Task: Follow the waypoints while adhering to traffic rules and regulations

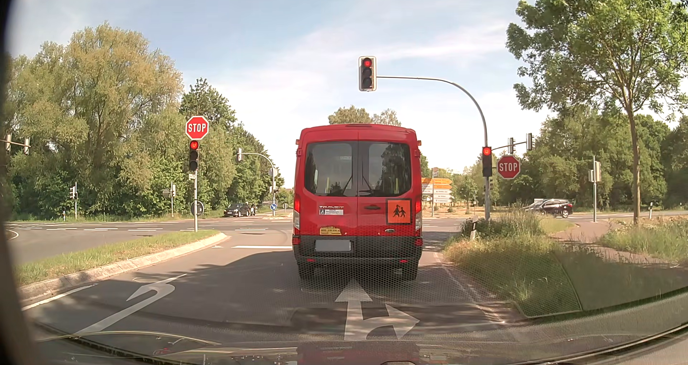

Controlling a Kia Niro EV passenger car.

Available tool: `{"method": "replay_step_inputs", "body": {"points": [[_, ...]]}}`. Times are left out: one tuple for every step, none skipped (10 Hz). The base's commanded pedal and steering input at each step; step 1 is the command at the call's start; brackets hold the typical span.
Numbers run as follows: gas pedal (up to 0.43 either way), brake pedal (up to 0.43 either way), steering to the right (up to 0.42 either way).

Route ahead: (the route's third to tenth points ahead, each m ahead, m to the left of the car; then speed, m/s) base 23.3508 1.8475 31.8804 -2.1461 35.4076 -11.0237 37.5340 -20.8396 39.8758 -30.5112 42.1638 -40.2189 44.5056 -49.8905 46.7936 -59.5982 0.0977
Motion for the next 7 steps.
{"method": "replay_step_inputs", "body": {"points": [[0.0, 0.061, -0.009], [0.0, 0.061, -0.009], [0.0, 0.061, -0.009], [0.0, 0.061, -0.009], [0.0, 0.061, -0.009], [0.0, 0.061, -0.009], [0.0, 0.061, -0.009]]}}
